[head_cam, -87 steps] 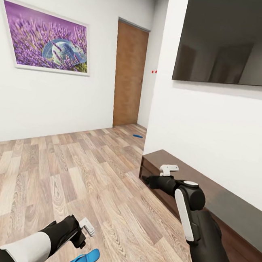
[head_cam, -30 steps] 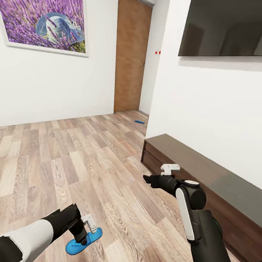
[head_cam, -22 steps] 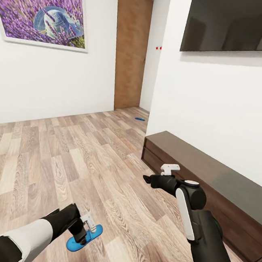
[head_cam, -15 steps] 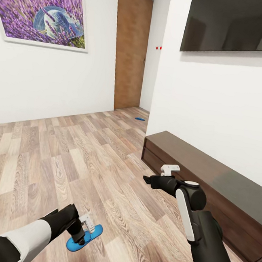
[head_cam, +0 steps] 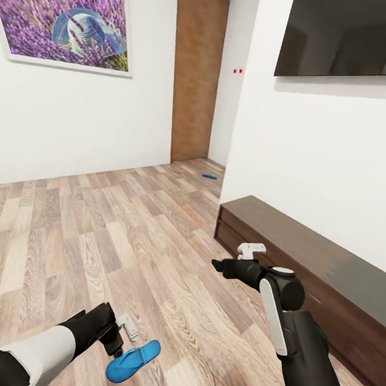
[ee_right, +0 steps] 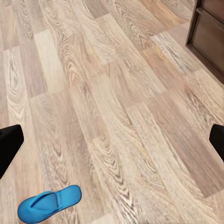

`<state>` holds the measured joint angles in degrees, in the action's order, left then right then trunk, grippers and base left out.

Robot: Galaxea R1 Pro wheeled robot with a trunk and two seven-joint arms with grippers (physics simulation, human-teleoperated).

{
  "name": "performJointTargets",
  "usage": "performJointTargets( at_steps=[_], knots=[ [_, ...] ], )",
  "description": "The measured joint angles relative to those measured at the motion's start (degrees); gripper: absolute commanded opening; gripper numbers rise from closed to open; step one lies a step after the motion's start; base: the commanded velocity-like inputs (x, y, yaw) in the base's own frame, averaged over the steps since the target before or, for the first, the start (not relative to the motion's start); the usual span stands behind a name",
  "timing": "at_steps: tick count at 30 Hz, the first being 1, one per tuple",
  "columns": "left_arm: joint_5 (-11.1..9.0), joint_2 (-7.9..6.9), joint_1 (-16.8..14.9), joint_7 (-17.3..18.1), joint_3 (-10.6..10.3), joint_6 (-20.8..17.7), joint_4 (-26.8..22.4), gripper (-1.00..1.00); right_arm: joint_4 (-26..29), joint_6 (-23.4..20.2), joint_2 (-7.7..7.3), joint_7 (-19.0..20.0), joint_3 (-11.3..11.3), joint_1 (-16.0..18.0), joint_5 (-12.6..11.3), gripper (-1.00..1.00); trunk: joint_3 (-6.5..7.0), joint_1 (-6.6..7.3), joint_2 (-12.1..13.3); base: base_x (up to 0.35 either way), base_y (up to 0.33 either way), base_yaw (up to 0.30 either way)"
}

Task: In the bedroom, move the book from the bed onto either nightstand, and place the two sandals side by side next to the bed.

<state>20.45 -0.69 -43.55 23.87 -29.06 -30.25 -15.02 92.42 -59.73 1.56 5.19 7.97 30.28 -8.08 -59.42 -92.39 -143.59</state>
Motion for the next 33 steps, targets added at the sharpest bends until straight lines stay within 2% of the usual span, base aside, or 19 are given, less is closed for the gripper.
performJointTargets(
  at_steps=[13,16,23,27,33],
  knots=[
    [-0.25,0.20,-0.09,-0.05,0.19,0.02,-0.51,1.00,0.03,-0.02,0.26,0.03,-0.02,0.44,-0.03,1.00,0.00,-0.02,0.00,0.105,0.106,-0.039],
    [-0.38,0.23,-0.16,0.00,0.60,0.06,-0.61,1.00,0.04,-0.02,0.37,0.05,0.01,0.47,-0.04,1.00,0.00,-0.02,0.00,0.021,0.022,-0.176],
    [-0.65,0.30,-0.29,-0.16,3.16,0.10,-0.78,1.00,0.03,-0.02,0.47,0.07,0.04,0.52,-0.04,1.00,0.00,-0.02,0.00,0.010,0.010,-0.223],
    [-0.66,0.34,-0.30,-0.44,4.34,0.07,-0.83,1.00,0.02,-0.02,0.46,0.07,0.03,0.54,-0.03,1.00,-0.88,-0.13,-0.05,0.005,0.005,-0.246],
    [-0.52,0.44,-0.32,-0.60,5.07,0.06,-0.88,1.00,0.03,-0.02,0.31,0.07,0.05,0.53,-0.02,1.00,-2.21,-0.28,-0.13,0.002,0.002,-0.258]
  ],
)
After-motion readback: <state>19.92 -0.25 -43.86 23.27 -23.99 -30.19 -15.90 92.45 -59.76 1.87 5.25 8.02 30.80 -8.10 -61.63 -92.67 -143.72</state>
